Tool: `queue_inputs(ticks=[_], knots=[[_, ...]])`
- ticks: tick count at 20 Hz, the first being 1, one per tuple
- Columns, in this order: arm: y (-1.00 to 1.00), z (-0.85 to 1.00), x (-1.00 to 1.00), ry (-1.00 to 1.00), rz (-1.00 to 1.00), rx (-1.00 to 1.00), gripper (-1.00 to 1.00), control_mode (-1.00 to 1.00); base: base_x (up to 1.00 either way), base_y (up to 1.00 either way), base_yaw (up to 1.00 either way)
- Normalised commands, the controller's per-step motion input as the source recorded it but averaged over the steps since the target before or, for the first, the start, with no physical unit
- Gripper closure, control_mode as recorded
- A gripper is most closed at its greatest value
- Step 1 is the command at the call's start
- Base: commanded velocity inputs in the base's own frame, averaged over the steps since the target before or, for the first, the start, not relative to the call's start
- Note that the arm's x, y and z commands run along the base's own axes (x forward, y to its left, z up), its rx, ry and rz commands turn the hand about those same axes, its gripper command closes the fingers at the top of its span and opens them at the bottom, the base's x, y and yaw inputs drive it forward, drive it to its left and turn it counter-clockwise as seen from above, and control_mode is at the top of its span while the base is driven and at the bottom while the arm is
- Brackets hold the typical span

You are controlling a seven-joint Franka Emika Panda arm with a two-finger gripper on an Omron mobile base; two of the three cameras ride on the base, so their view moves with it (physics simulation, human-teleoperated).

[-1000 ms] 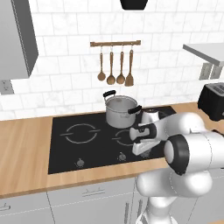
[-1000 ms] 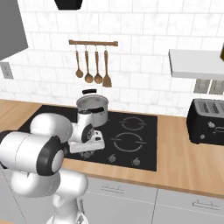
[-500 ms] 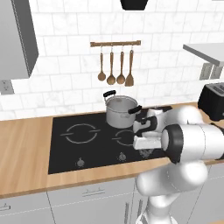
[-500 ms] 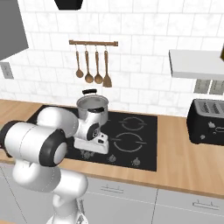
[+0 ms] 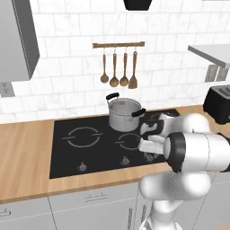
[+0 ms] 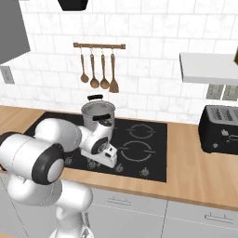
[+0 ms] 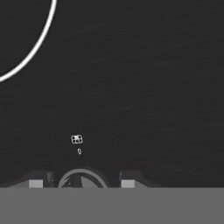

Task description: Turn off the rear center burner of the stove.

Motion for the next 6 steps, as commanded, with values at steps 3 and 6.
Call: queue_inputs(ticks=[3, 6], knots=[[-0.06, 0.00, 0.00, -0.02, -0.03, 0.00, 1.00, -1.00, 0.00, 0.00, 0.00], [0.00, 0.00, 0.00, 0.00, 0.00, 0.00, 1.00, -1.00, 0.00, 0.00, 0.00]])
